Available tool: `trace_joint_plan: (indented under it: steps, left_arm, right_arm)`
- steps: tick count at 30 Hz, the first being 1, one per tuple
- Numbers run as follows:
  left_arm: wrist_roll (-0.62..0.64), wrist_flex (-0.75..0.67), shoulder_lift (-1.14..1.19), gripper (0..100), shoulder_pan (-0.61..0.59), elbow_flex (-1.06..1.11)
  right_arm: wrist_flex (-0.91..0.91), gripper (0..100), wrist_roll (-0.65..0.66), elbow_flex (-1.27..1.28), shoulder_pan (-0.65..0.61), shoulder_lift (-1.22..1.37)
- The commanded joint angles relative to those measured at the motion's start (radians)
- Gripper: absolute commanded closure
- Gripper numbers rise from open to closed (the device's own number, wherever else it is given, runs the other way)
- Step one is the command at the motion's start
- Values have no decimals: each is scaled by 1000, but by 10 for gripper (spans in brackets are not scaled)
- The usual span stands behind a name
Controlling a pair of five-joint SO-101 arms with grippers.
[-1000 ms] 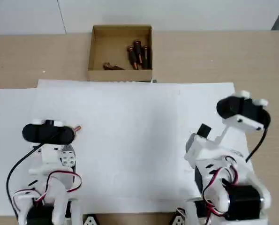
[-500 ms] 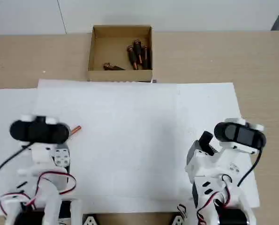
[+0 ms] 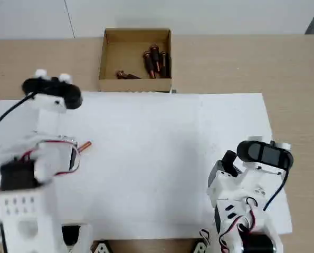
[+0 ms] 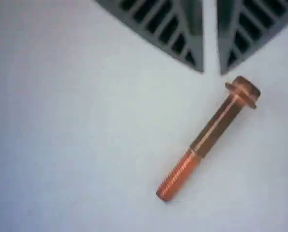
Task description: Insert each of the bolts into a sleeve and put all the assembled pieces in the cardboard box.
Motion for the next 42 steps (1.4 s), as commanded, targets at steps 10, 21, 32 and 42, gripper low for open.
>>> trace_joint_plan:
  steps: [10, 21, 32, 42]
  left_arm:
    - [-400, 29, 342, 994, -9, -51]
    - [-430, 20, 623, 994, -64, -104]
    - [-493, 100, 833, 988, -149, -335]
    - [-497, 100, 859, 914, -149, -337]
  right_arm:
    - [-27, 996, 12, -3, 5, -10]
    - [-27, 996, 12, -3, 5, -10]
    - [-27, 995, 12, -3, 5, -10]
    - [-27, 995, 12, -3, 5, -10]
